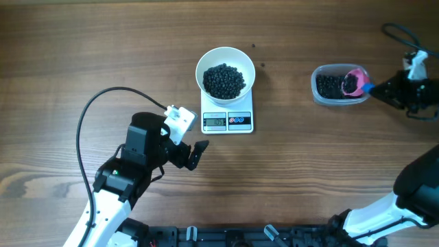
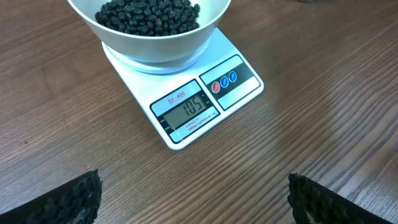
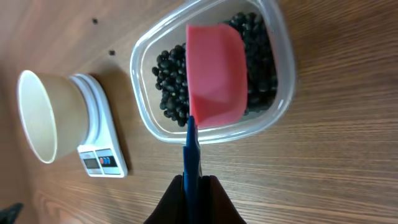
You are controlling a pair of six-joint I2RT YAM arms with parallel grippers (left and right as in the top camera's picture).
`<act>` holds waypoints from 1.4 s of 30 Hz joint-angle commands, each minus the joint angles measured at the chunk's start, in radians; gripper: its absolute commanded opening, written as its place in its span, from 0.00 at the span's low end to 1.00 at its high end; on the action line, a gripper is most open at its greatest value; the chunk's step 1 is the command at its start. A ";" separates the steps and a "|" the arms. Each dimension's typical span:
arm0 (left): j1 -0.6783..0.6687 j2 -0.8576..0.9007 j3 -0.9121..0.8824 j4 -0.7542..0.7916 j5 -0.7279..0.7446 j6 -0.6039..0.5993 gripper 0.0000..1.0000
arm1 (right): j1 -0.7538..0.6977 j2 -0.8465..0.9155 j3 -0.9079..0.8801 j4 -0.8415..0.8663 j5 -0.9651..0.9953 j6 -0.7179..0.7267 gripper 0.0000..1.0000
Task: Scoop item into bowl and weigh 150g on scale
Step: 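Return the scoop to the bean tub and scoop more beans, then lift the scoop over the white bowl and tip beans in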
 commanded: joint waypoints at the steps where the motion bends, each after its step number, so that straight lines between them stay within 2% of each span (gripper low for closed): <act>1: 0.008 0.000 -0.008 0.002 0.015 0.012 1.00 | -0.031 0.023 -0.003 -0.016 -0.134 -0.068 0.04; 7: 0.008 0.000 -0.008 0.002 0.015 0.012 1.00 | -0.032 0.023 -0.003 -0.045 -0.331 -0.159 0.04; 16: 0.008 0.000 -0.008 0.002 0.015 0.012 1.00 | 0.000 0.023 -0.003 -0.077 -0.378 -0.181 0.04; 19: 0.008 0.000 -0.008 0.002 0.015 0.012 1.00 | 0.113 0.023 -0.003 -0.066 -0.383 -0.168 0.04; 23: 0.008 0.000 -0.008 0.002 0.015 0.012 1.00 | 0.272 0.023 0.010 0.022 -0.386 -0.049 0.04; 30: 0.008 0.000 -0.008 0.002 0.016 0.012 1.00 | 0.536 0.022 0.168 0.080 -0.388 0.052 0.04; 33: 0.008 0.000 -0.008 0.002 0.015 0.012 1.00 | 0.627 0.022 0.203 0.110 -0.283 0.098 0.04; 42: 0.008 0.000 -0.008 0.002 0.015 0.012 1.00 | 0.942 0.021 0.214 0.199 0.395 0.105 0.04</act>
